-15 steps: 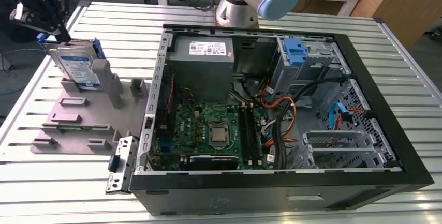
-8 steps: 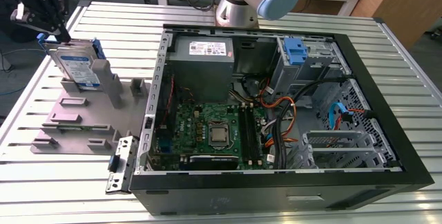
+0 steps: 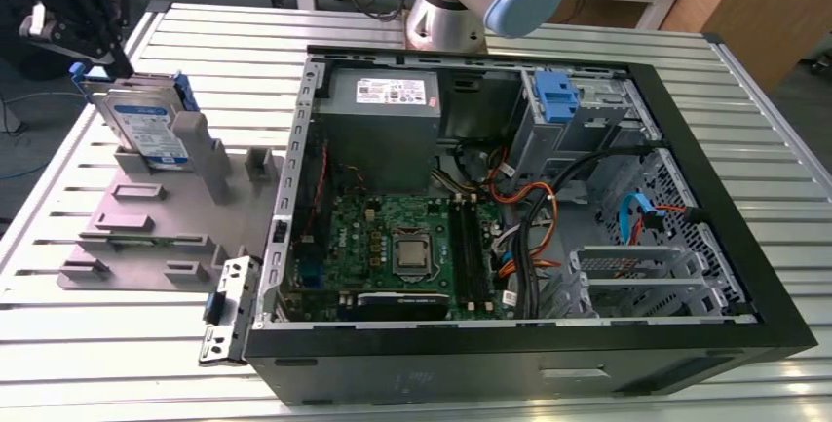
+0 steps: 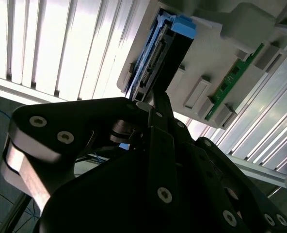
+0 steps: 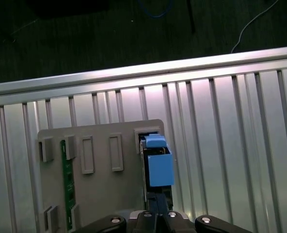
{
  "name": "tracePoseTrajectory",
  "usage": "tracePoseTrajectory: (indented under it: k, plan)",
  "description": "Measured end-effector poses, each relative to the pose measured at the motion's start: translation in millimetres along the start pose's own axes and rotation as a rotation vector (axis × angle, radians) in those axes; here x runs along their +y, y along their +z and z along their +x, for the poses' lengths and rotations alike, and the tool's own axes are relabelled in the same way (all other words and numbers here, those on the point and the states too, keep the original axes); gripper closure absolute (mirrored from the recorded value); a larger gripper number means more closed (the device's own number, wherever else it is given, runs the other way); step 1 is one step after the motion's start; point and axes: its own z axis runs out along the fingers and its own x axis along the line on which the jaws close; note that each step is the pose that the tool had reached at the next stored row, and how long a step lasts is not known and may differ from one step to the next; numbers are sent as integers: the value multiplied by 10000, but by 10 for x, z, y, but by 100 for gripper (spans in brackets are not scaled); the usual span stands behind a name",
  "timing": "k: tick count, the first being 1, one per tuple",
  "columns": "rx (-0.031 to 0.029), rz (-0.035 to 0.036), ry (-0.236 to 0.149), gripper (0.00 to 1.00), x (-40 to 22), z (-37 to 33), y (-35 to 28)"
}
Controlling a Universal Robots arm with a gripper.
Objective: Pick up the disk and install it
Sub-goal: 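Pick up the disk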
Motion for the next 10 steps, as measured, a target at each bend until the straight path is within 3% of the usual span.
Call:
tracePoseTrajectory:
  k: [4,10]
  plan:
    - [-16,-3,0,89,0,-17,2]
    - [-89,-12,-1,89,1,-39,8]
